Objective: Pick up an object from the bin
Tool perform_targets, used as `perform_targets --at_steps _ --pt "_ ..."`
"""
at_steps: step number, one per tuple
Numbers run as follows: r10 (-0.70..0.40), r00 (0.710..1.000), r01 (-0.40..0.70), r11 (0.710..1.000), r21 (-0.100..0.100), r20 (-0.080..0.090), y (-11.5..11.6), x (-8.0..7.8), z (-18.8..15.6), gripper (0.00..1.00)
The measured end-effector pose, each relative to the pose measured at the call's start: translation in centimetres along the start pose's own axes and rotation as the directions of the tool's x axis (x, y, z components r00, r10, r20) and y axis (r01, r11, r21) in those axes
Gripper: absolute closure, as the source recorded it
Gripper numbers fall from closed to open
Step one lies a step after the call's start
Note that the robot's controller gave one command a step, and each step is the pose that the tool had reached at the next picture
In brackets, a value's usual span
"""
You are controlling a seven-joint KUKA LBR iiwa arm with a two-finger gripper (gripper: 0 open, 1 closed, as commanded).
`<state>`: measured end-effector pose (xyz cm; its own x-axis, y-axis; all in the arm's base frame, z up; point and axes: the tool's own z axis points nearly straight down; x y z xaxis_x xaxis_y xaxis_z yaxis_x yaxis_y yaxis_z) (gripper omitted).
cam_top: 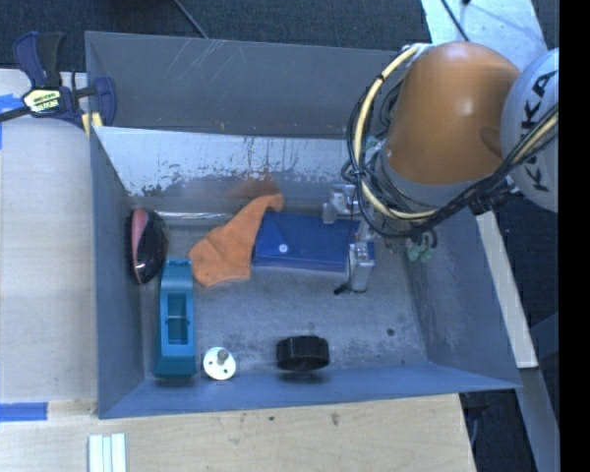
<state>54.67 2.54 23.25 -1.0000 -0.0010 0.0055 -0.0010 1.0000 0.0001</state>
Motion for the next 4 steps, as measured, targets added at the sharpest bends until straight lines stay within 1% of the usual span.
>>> perform_targets --at_steps 1,2,3,4 --pt "0.001 1.0 -0.001 1.0 0.0 0.009 0.0 -0.1 -0.5 0.0" --pt "0.021 1.0 -0.021 1.0 -0.001 0.014 1.7 -3.3 7.0 0.0" --pt "0.032 0.999 -0.032 1.0 0.0 0.005 3.1 -7.5 7.3 0.0" --pt "-0.001 1.0 0.001 1.0 0.0 0.009 3.1 -5.2 9.0 0.0"
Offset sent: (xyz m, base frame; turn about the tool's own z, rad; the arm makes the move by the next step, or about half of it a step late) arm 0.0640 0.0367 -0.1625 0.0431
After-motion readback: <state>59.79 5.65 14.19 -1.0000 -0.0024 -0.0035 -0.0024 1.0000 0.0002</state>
